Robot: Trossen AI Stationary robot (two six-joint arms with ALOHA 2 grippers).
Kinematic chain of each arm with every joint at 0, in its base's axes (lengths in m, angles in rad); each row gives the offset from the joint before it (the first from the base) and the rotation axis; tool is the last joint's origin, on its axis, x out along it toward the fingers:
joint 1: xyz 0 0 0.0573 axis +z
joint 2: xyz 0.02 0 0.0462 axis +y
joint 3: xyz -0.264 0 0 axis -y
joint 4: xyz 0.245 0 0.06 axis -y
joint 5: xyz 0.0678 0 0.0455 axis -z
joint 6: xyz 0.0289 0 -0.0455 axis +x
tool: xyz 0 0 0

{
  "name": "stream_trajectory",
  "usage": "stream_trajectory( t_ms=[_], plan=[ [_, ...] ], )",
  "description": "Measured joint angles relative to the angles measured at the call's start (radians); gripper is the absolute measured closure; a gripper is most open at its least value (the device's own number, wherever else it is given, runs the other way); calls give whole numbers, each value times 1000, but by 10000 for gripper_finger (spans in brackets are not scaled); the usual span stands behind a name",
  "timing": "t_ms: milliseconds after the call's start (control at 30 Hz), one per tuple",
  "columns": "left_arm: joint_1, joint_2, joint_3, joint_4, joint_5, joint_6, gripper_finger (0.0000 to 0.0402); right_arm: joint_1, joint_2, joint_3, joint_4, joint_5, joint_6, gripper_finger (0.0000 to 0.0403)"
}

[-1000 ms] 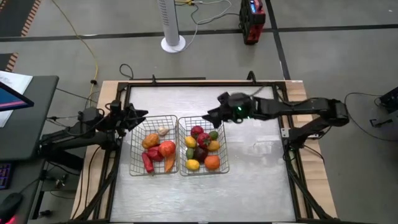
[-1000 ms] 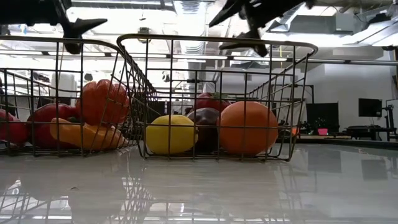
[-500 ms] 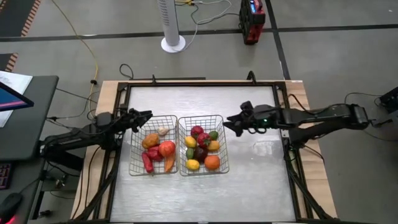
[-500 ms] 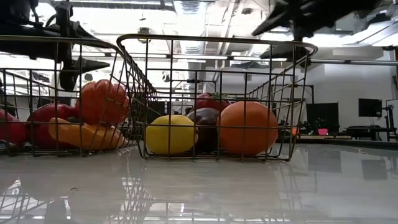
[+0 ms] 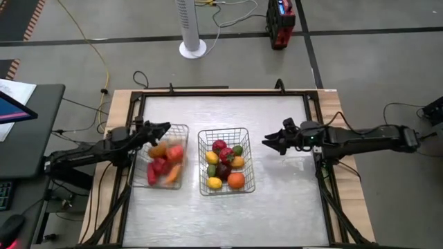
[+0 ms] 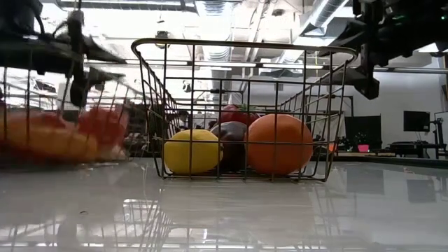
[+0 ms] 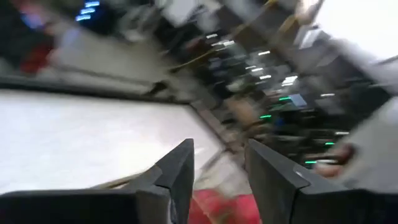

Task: Sort produce into baskets
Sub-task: Return to Home Position

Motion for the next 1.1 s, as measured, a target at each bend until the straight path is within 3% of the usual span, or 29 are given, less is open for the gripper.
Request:
stream_trajectory(
  t_ms=[167,567,767,1100],
  plan=[
    [-1,0,1,46,32,-5,296,-4,-41,-1,0,-13,-30,112],
    [-1,-1,2,48,226,-32,315,-39,-50,-2,-3,-14,-54,112],
    [-33,-1,2,56,175,-1,335,-39,-52,-16,5,-33,-64,112],
    [-205,58,3,61,-4,43,381,-51,-138,-224,170,-46,73,112]
  ],
)
